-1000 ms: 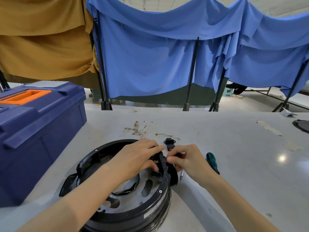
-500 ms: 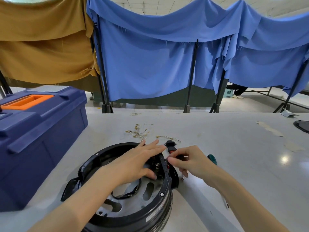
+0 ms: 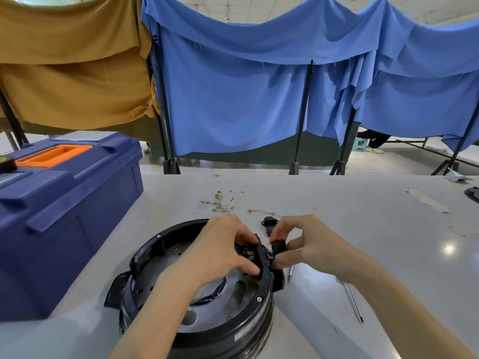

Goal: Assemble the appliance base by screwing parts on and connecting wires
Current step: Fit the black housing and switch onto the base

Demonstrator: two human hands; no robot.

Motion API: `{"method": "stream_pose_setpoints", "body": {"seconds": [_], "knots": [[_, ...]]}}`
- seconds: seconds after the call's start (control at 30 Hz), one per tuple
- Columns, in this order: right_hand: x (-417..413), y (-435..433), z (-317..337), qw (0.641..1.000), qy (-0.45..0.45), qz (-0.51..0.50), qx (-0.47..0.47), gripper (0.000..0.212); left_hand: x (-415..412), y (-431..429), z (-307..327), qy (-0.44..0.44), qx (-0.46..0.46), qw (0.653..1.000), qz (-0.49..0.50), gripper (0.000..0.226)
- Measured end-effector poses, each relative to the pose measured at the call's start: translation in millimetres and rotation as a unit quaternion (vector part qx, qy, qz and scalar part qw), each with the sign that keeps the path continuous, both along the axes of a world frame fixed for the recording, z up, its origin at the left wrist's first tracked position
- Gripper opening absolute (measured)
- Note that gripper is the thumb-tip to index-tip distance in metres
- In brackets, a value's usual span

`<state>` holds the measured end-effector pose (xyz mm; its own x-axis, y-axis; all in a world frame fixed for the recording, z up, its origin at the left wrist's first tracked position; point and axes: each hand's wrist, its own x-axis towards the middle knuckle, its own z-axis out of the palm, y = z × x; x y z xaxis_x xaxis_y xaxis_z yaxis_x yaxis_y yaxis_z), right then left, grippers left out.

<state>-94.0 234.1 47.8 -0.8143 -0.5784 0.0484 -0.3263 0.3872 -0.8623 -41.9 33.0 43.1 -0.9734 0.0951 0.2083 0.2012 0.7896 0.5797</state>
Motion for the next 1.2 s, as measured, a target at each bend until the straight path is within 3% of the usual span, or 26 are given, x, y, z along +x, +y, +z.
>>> {"method": "stream_pose_setpoints", "body": {"seconds": [0.23,0.6,0.97,1.2], "knots": [[-0.1,3.3,5.4,0.998,0.023,0.024,0.05,0.021,1.7,-2.5,-3.6,-0.005,0.023,1.0,-0.008,0.039],[-1.1,1.8,0.2,0.997,0.044,0.043,0.053,0.015,3.1,0.2,-3.4,-0.013,0.015,1.0,0.0,0.048],[-5.4,4.3,-4.2,0.999,0.012,0.046,0.006,0.021,2.8,1.1,-2.4,-0.01,0.011,1.0,0.005,0.051],[-9.0,8.9,-8.0,0.998,-0.023,0.05,-0.023,0.018,6.3,0.0,1.6,-0.03,0.001,1.0,-0.01,0.064]]}}
